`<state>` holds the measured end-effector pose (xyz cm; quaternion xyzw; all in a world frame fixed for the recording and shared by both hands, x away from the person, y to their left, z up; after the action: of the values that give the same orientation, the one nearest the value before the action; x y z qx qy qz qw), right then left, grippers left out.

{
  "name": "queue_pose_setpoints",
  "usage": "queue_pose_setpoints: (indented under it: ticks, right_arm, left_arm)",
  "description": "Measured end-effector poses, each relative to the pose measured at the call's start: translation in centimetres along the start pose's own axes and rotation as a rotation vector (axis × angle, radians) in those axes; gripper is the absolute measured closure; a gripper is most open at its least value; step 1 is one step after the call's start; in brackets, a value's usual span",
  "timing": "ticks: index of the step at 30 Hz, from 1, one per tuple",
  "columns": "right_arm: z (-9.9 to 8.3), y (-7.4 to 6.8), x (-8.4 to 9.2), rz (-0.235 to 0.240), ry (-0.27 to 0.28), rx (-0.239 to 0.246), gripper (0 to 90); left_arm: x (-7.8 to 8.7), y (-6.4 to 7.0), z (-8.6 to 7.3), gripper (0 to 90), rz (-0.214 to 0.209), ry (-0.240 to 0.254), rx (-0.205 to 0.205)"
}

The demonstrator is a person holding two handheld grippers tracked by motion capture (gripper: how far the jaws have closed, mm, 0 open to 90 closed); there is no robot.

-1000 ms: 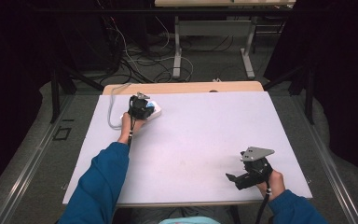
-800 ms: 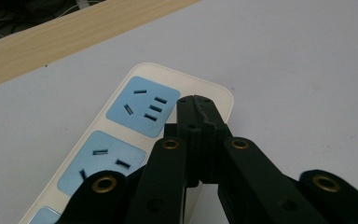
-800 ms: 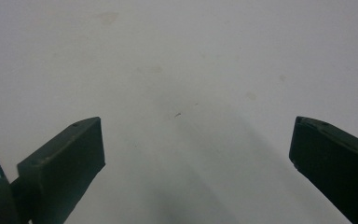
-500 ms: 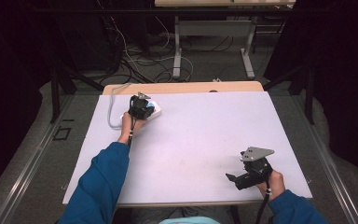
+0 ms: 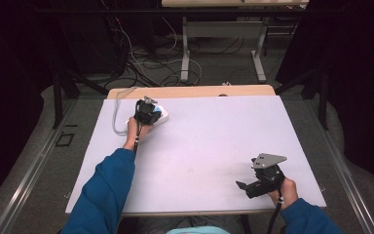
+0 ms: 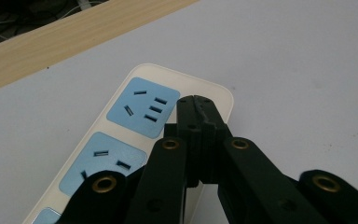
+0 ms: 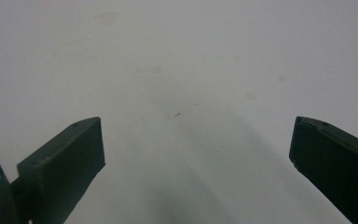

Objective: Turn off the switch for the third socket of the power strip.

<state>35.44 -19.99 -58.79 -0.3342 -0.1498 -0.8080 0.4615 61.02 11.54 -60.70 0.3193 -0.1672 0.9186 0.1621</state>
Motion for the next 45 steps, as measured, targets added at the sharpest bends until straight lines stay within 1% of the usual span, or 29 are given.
queue_pose_setpoints:
  ticks: [3,4,5,7,8,10,13,15,16,17,19,21,23,24,25,27,28,29,30,32,34,35,36,37,38,39,40,42,45]
  right_arm:
    - [0.1,0.0,-0.1,-0.004,0.011,0.002,2.6]
    - [0.1,0.0,-0.1,-0.004,0.010,0.001,2.6]
    - [0.0,0.0,0.0,-0.001,0.006,0.001,2.6]
    - [0.1,0.0,0.0,-0.003,0.010,0.001,2.6]
    - [0.1,0.0,-0.1,-0.003,0.011,0.001,2.6]
    - [0.0,0.0,0.0,0.001,0.000,0.000,2.6]
    - [0.1,0.0,-0.1,-0.003,0.012,0.001,2.6]
    - [0.1,0.1,-0.1,-0.003,0.011,0.001,2.6]
    - [0.0,0.0,0.0,0.000,0.000,-0.001,2.6]
    - [0.0,0.0,0.0,0.000,0.000,0.000,2.6]
    - [0.1,0.0,0.0,-0.003,0.011,0.002,2.6]
    - [0.1,0.0,0.0,0.000,0.011,0.002,2.6]
    - [0.1,0.0,0.0,-0.003,0.013,0.004,2.6]
    - [0.1,0.0,0.0,-0.002,0.010,0.002,2.6]
    - [0.0,0.1,0.0,0.000,0.009,0.005,2.6]
    - [0.1,0.0,0.0,-0.002,0.010,0.003,2.6]
    - [0.1,0.1,0.0,-0.004,0.013,0.004,2.6]
    - [0.0,0.0,0.0,0.000,0.008,0.004,2.6]
    - [0.0,0.0,0.0,0.000,0.010,0.002,2.6]
    - [0.1,0.0,0.0,-0.002,0.010,0.003,2.6]
    - [0.0,0.0,0.1,0.001,0.000,0.007,2.6]
    - [0.1,0.1,0.0,-0.005,0.012,0.008,2.6]
    - [0.0,0.0,0.0,0.002,0.000,0.005,2.6]
    - [0.1,0.0,0.0,0.000,0.009,0.005,2.6]
    - [0.0,0.0,0.0,0.000,0.007,0.005,2.6]
    - [0.0,0.0,0.0,0.000,0.008,0.005,2.6]
    - [0.0,0.0,0.0,0.000,0.008,0.005,2.6]
    - [0.0,0.0,0.0,0.000,0.008,0.004,2.6]
    - [0.0,0.1,0.0,-0.003,0.009,0.003,2.6]
  left_arm:
    - [0.0,0.0,0.0,90.0,-0.001,0.001,-0.003]
    - [0.0,-0.1,-0.1,90.0,0.009,-0.008,-0.005]
    - [0.0,0.0,0.0,90.0,0.006,0.000,0.002]
    - [0.0,0.0,-0.1,90.0,0.012,-0.009,-0.001]
    - [0.0,0.0,0.0,90.0,0.013,-0.003,-0.002]
    - [0.0,0.0,0.0,90.0,0.010,-0.004,0.001]
    - [0.0,-0.1,0.0,90.0,0.013,0.001,-0.007]
    - [0.0,0.0,0.0,90.0,0.010,-0.004,-0.001]
    - [0.0,-0.2,0.1,90.0,0.018,0.003,-0.009]
    - [0.3,-0.2,0.4,90.0,0.013,0.018,0.004]
    - [0.4,-0.2,0.6,90.0,0.019,0.027,-0.002]
    - [0.5,0.0,0.6,90.0,0.007,0.032,0.020]
    - [0.6,0.0,0.8,88.9,0.013,0.041,0.022]
    - [0.7,0.1,0.9,81.4,0.008,0.044,0.030]
    - [0.9,0.0,1.0,79.8,0.009,0.046,0.021]
    - [1.2,0.0,1.1,71.3,0.012,0.048,0.025]
    - [1.3,0.0,1.2,69.4,0.009,0.056,0.031]
    - [1.6,-0.1,1.2,65.7,0.005,0.042,0.026]
    - [1.7,-0.2,1.3,59.6,0.011,0.047,0.035]
    - [1.9,-0.3,1.4,51.6,0.010,0.055,0.045]
    - [2.0,-0.4,1.2,36.8,0.012,0.038,0.051]
    - [2.0,-0.5,1.1,30.5,0.007,0.032,0.049]
    - [2.0,-0.5,1.0,24.0,0.008,0.024,0.053]
    - [2.0,-0.6,1.0,17.4,0.015,0.026,0.060]
    - [2.0,-0.6,1.1,15.0,0.012,0.035,0.072]
    - [2.0,-0.7,1.0,10.8,0.011,0.027,0.069]
    - [2.0,-0.7,1.1,6.9,0.006,0.034,0.083]
    - [2.1,-0.6,1.0,1.1,-0.001,0.027,0.085]
    - [2.4,-0.7,1.0,0.0,-0.001,0.035,0.080]
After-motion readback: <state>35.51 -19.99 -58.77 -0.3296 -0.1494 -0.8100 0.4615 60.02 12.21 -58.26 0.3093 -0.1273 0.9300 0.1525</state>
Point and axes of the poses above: each handheld gripper's, and its own axes: x roughly backward along the jaws, z roughly out of its top, y roughly to its right, the point moved 10 cm from there along -x, roughly forward along the jaws, and after that the axes turned 13 degrees about z, right-handed, at the moved point
